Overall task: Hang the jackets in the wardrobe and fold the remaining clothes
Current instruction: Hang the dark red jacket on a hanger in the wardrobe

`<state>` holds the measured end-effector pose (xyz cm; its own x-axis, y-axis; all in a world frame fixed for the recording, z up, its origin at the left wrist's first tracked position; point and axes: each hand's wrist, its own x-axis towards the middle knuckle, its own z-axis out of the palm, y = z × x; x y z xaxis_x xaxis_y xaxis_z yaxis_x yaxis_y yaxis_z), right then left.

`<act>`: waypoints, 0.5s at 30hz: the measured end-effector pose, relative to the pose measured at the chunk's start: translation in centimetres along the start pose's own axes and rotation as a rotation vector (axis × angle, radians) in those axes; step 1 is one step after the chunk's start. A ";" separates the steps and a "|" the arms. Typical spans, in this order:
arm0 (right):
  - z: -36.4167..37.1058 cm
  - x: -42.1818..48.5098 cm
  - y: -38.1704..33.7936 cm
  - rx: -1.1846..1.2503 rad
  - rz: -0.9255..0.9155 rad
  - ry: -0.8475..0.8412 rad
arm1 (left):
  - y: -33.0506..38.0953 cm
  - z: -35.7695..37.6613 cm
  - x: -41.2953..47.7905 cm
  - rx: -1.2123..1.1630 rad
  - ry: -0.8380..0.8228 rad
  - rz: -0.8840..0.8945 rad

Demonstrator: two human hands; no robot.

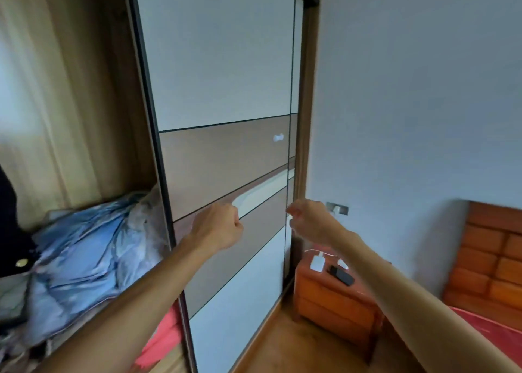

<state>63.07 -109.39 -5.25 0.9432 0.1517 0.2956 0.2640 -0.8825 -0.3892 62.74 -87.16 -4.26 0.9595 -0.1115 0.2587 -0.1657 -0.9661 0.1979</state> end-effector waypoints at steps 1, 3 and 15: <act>-0.9 -1.1 1.0 -0.019 0.030 0.017 | 1.4 0.5 0.1 -0.015 -0.019 0.040; -2.5 -3.4 2.7 -0.066 0.097 0.054 | 4.1 1.1 0.4 -0.043 -0.051 0.127; -7.0 -18.6 5.8 -0.183 0.512 0.266 | 15.3 5.6 -2.1 -0.256 -0.219 0.601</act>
<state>45.66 -120.45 -6.87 0.8521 -0.4082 0.3276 -0.2715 -0.8798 -0.3901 59.50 -103.03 -7.04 0.7034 -0.6815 0.2020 -0.7065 -0.6393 0.3035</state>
